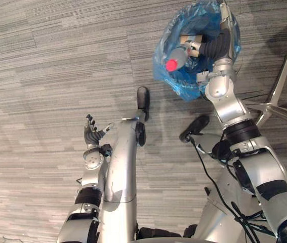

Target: Gather rubbish on tea table into small bin, then transfer packed bag to large trash can.

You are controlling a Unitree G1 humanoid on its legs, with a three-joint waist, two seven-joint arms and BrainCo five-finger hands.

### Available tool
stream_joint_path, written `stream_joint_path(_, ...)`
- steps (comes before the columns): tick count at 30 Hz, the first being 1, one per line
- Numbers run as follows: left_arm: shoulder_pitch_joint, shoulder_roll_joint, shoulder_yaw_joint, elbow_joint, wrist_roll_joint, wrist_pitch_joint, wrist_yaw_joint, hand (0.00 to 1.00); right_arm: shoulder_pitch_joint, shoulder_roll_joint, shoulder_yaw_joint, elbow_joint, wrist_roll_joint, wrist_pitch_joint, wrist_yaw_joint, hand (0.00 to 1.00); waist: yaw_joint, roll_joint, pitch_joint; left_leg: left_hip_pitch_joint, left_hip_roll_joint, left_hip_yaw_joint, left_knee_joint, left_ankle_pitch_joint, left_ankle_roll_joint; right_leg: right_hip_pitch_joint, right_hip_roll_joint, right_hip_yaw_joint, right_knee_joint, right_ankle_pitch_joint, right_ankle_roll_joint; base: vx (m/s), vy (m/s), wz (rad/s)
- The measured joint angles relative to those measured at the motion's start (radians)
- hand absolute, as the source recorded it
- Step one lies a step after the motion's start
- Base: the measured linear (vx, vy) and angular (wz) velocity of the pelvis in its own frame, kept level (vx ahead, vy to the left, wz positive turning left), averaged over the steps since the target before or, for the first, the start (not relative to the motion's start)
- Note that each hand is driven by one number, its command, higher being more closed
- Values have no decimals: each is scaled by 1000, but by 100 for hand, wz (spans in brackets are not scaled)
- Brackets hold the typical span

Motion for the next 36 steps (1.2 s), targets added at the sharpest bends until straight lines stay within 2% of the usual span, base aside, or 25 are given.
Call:
stream_joint_path(4, 14, 17, 6, 7, 18, 2, 0, 0, 70, 27, 24, -5, -68, -2, 8, 0, -16, -26, -14, 34, 12, 20, -50, 6, 0, 26, 14, -3, -47, 15, 13, -50, 45, -2)
stream_joint_path(6, 17, 20, 7, 12, 23, 4, 0, 0, 97, 28, 40, -4, -89, -4, 15, 0, -23, -28, -15, 48, 13, 26, -71, 10, -1, 40, 16, -7, -67, 20, 18, -56, 65, 4)
stream_joint_path(7, 19, 21, 9, 15, 28, 7, 0, 0, 112, 29, 55, 8, -113, -4, 29, 0, -24, -37, -20, 56, 13, 34, -85, 19, -6, 43, 17, -6, -80, 27, 18, -41, 57, -1)
stream_joint_path(9, 19, 26, 8, 20, 38, 7, 0, 0, 120, 29, 81, 28, -145, -5, 40, 0, -26, -41, -22, 61, 14, 36, -100, 29, 3, 49, 21, -12, -97, 35, 11, -39, 61, -2)
stream_joint_path(13, 13, 31, 6, 40, 51, 7, 4, 0, 108, 37, 154, 184, -224, 1, 76, 0, -34, -42, -23, 69, 14, 38, -125, 35, 6, 60, 28, -20, -123, 43, 16, -39, 50, 0)
stream_joint_path(18, 3, 41, 3, 69, 66, 4, 19, 0, 64, 101, 178, 416, -268, 37, 98, 0, -48, -42, -23, 74, 8, 37, -166, 54, 1, 62, 28, -33, -142, 44, 16, -52, 33, 7)
stream_joint_path(19, -5, 42, 3, 83, 66, 3, 19, 0, 52, 111, 178, 464, -271, 45, 98, 100, -47, -42, -23, 74, 8, 35, -170, 56, -1, 61, 28, -34, -141, 44, 15, -55, 18, 3)
stream_joint_path(24, -35, 45, 2, 131, 66, -2, 18, 0, -37, 137, 180, 595, -315, 82, 122, 100, -46, -42, -23, 73, 6, 30, -192, 71, -14, 49, 28, -37, -137, 41, 12, -68, 12, 5)
stream_joint_path(27, -38, 45, 2, 138, 66, -2, 17, 0, -56, 134, 179, 605, -308, 83, 126, 100, -45, -42, -23, 73, 6, 27, -192, 71, -15, 50, 29, -39, -135, 39, 8, -70, 13, 1)
stream_joint_path(33, -51, 45, 2, 160, 64, -1, 16, 0, -62, 129, 175, 570, -256, 80, 132, 100, -40, -43, -26, 73, 9, 22, -185, 72, -15, 52, 32, -41, -131, 38, 6, -71, 19, -1)
stream_joint_path(36, -51, 45, 2, 160, 64, 0, 15, 0, -38, 117, 172, 479, -234, 79, 128, 100, -38, -46, -30, 76, 10, 21, -179, 72, -15, 56, 33, -41, -128, 39, 5, -81, 27, -1)
